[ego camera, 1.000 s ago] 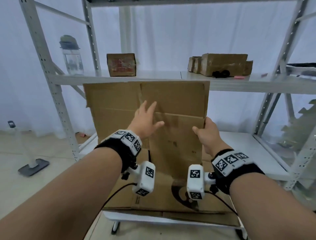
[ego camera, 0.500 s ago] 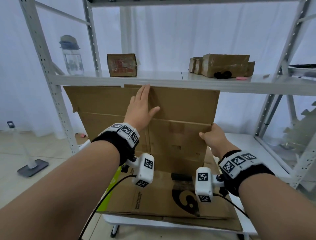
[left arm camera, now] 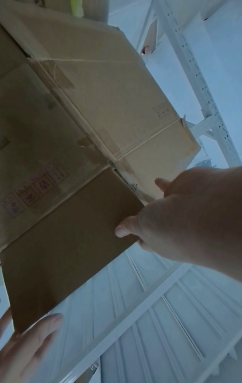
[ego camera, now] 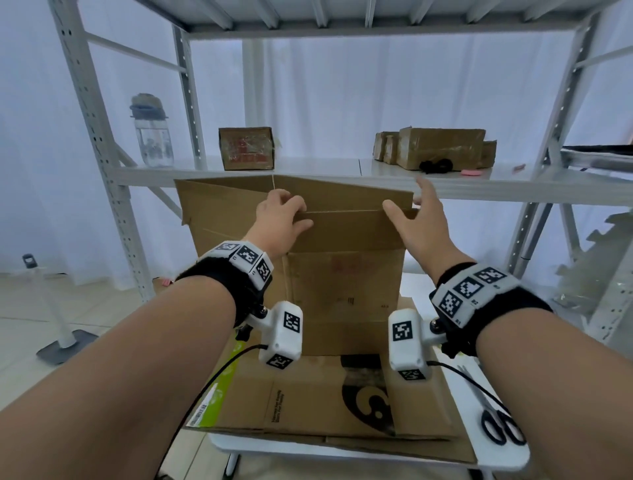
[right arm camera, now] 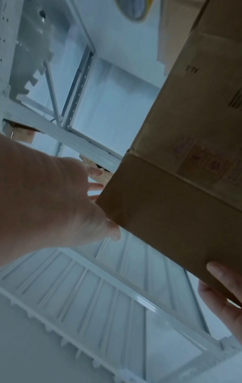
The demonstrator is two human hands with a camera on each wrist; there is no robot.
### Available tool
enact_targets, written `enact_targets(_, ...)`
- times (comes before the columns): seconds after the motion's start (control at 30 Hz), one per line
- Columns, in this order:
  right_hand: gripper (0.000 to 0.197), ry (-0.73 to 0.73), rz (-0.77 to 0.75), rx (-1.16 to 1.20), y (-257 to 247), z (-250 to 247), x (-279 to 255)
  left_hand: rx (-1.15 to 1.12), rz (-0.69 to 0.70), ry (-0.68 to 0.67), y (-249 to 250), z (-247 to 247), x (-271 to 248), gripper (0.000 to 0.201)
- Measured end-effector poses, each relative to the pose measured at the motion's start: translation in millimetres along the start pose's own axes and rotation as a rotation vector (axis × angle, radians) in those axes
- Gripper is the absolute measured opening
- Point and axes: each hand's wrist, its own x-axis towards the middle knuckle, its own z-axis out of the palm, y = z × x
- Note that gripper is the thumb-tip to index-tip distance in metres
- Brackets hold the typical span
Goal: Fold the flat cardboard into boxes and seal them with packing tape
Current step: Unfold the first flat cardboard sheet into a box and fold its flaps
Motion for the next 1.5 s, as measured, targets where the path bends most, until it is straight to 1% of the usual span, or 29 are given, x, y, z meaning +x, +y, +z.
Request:
enact_targets(0.03, 0.064, -0.029, -0.017, -0.053, -4, 0, 0, -0.001, 0.023, -0.022, 0, -2, -3, 0.025)
enact_targets(0.1, 0.05, -0.109, -0.037, -0.18, -9, 1, 1, -0.006, 0.064, -0.059, -1, -7, -11, 0.02)
enact_targets(0.17, 0.038, -0.167, -0.046, -0.256, -13, 0, 1, 0.001, 0.107, -0.092, -2, -12, -20, 0.013)
enact_targets(0.23, 0.034, -0.18, -0.053, -0.31, -19, -2, -2, 0.017, 0.14, -0.102, -3, -18, -28, 0.009)
enact_targets(0.3, 0.041, -0.198, -0.077, -0.393, -26, -7, -7, 0.014, 0.162, -0.096, -5, -24, -36, 0.009)
enact_targets(0.37, 0.048, -0.207, -0.068, -0.44, -35, -12, -15, -0.012, 0.18, -0.091, -5, -30, -42, 0.009)
enact_targets(0.53, 0.058, -0.236, -0.11, -0.412, -44, -22, -24, -0.123, 0.177, -0.112, -8, -46, -55, 0.012)
enact_targets(0.6, 0.065, -0.259, -0.096, -0.372, -44, -22, -23, -0.155, 0.191, -0.114, -8, -48, -57, 0.011)
enact_targets(0.67, 0.072, -0.291, -0.066, -0.39, -45, -20, -27, -0.182, 0.207, -0.094, -5, -49, -59, 0.006)
enact_targets(0.73, 0.067, -0.279, -0.054, -0.447, -44, -17, -29, -0.197, 0.218, -0.051, 0, -46, -59, 0.007)
enact_targets(0.8, 0.057, -0.22, -0.051, -0.476, -42, -14, -30, -0.186, 0.21, 0.013, 3, -43, -58, 0.007)
enact_targets(0.9, 0.06, -0.134, -0.034, -0.535, -40, -11, -32, -0.147, 0.16, 0.068, 3, -42, -56, 0.009)
enact_targets(0.97, 0.06, -0.089, -0.034, -0.564, -41, -10, -32, -0.063, 0.187, 0.087, 2, -46, -52, 0.013)
enact_targets(1.0, 0.059, -0.08, -0.04, -0.582, -42, -9, -31, -0.001, 0.22, 0.084, 2, -49, -50, 0.016)
enact_targets(1.07, 0.057, -0.071, -0.058, -0.613, -44, -9, -29, 0.086, 0.247, 0.022, 2, -54, -44, 0.019)
enact_targets(1.13, 0.056, -0.083, -0.079, -0.636, -43, -8, -27, 0.092, 0.193, -0.066, 4, -55, -43, 0.02)
enact_targets(1.17, 0.057, -0.093, -0.088, -0.651, -42, -8, -26, 0.085, 0.171, -0.077, 3, -52, -44, 0.022)
enact_targets(1.23, 0.058, -0.099, -0.097, -0.665, -39, -7, -27, 0.071, 0.159, -0.02, -1, -42, -48, 0.028)
enact_targets(1.3, 0.058, -0.09, -0.112, -0.643, -36, -7, -30, 0.016, 0.142, 0.089, -4, -31, -53, 0.034)
enact_targets(1.37, 0.058, -0.106, -0.101, -0.561, -30, -6, -35, -0.07, 0.111, 0.179, -4, -22, -55, 0.036)
enact_targets(1.43, 0.061, -0.138, -0.06, -0.44, -22, -7, -41, -0.144, 0.092, 0.223, -3, -19, -57, 0.037)
enact_targets(1.5, 0.062, -0.119, -0.041, -0.386, -16, -8, -47, -0.191, 0.07, 0.257, -3, -17, -58, 0.04)
